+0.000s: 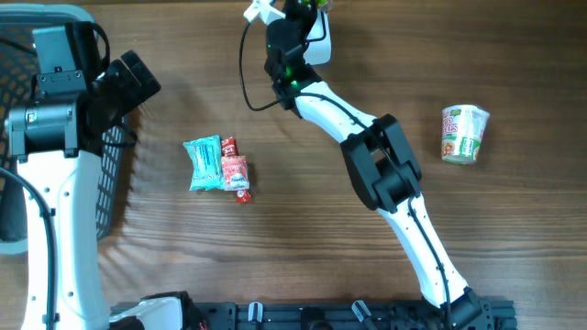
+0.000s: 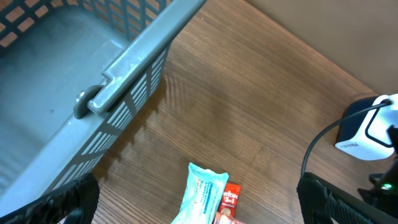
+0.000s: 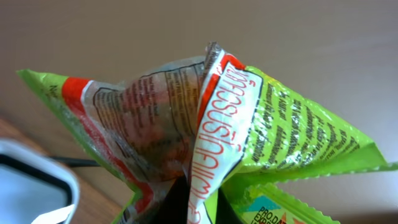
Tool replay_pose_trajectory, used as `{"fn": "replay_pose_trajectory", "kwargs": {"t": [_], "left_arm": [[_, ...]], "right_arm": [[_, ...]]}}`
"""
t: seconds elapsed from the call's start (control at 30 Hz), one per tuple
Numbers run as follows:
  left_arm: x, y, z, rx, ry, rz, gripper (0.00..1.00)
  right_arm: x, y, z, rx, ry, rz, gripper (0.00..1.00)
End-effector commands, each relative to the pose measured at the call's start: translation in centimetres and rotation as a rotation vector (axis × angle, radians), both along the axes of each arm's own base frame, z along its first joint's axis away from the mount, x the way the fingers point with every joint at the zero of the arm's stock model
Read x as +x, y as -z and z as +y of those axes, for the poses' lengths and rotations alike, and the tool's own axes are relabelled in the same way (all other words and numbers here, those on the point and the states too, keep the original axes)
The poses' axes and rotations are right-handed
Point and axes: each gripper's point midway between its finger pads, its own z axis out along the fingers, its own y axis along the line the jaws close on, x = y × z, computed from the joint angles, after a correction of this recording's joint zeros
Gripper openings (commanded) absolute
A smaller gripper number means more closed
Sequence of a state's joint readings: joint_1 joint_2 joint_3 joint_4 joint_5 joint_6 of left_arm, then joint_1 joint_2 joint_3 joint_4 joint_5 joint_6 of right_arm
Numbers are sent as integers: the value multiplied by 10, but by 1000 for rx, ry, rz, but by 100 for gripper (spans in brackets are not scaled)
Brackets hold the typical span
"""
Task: Scan the item barcode
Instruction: 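Carry the green bag right and set it beside the cup noodles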
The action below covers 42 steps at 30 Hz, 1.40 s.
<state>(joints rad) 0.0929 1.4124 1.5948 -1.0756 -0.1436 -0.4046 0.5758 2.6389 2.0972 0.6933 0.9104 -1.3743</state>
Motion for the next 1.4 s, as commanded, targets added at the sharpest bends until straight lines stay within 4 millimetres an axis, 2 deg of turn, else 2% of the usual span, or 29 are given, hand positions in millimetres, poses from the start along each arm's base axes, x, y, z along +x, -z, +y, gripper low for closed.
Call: {"fn": "replay_pose_trajectory", "kwargs": {"t": [0.0, 0.03, 0.07, 0.1, 0.17, 0.2, 0.23, 0.33, 0.43, 0.5, 0.57, 0.67, 0.73, 0.83, 0.9, 0.93, 1.03, 1.1, 1.13, 1.17, 1.2, 1.27, 1.3, 1.37], "left_arm": [[-1, -7, 2, 6, 1, -17, 100], [-1, -7, 2, 6, 1, -17, 100], [-1, -7, 2, 6, 1, -17, 100], [-1, -7, 2, 6, 1, -17, 100], [-1, -7, 2, 6, 1, -17, 100], [-1, -7, 2, 6, 1, -17, 100], [-1, -7, 2, 6, 1, -17, 100], [-1, -7, 2, 6, 1, -17, 100], [-1, -7, 2, 6, 1, -17, 100], [-1, -7, 2, 6, 1, -17, 100], [-1, -7, 2, 6, 1, -17, 100], [-1, -7, 2, 6, 1, -17, 100], [-1, -7, 2, 6, 1, -17, 100], [-1, -7, 2, 6, 1, -17, 100], [-1, -7, 2, 6, 1, -17, 100], [-1, -7, 2, 6, 1, -17, 100], [-1, -7, 2, 6, 1, -17, 100], [-1, -7, 2, 6, 1, -17, 100], [-1, -7, 2, 6, 1, -17, 100], [-1, -7, 2, 6, 1, -17, 100], [-1, -7, 2, 6, 1, -17, 100], [-1, -7, 2, 6, 1, -17, 100], [-1, -7, 2, 6, 1, -17, 100], [-1, -7, 2, 6, 1, -17, 100]], "right_arm": [[-18, -104, -36, 97, 80, -264, 4], [-23, -126, -38, 78, 80, -286, 4], [-19, -126, -38, 58, 73, -230, 4], [-10, -109, -37, 71, 59, -147, 4], [4, -32, -21, 85, -29, 131, 4], [3, 0, -13, 107, -80, 246, 4], [2, 13, -12, 131, -83, 276, 4], [5, 24, -16, 133, -69, 284, 4], [6, 18, -20, 144, -55, 255, 4], [9, -9, -33, 147, 7, 144, 4], [5, -48, -42, 178, 59, -3, 4], [-5, -67, -28, 204, 34, -34, 4], [-7, -60, -21, 241, 23, -19, 4], [-7, -22, -21, 439, 27, 42, 4], [-5, -11, -21, 521, 18, 59, 4], [-4, -12, -25, 521, 25, 52, 4], [-11, -58, -46, 514, 60, 0, 4], [-36, -107, -64, 537, 80, 32, 4], [-53, -120, -73, 560, 102, 71, 4], [-66, -121, -79, 580, 114, 121, 4], [-89, -116, -82, 615, 104, 246, 4], [-145, -74, -80, 709, 83, 611, 4], [-190, -36, -87, 812, 159, 872, 4], [-239, 7, -110, 916, 346, 1121, 4]]}}
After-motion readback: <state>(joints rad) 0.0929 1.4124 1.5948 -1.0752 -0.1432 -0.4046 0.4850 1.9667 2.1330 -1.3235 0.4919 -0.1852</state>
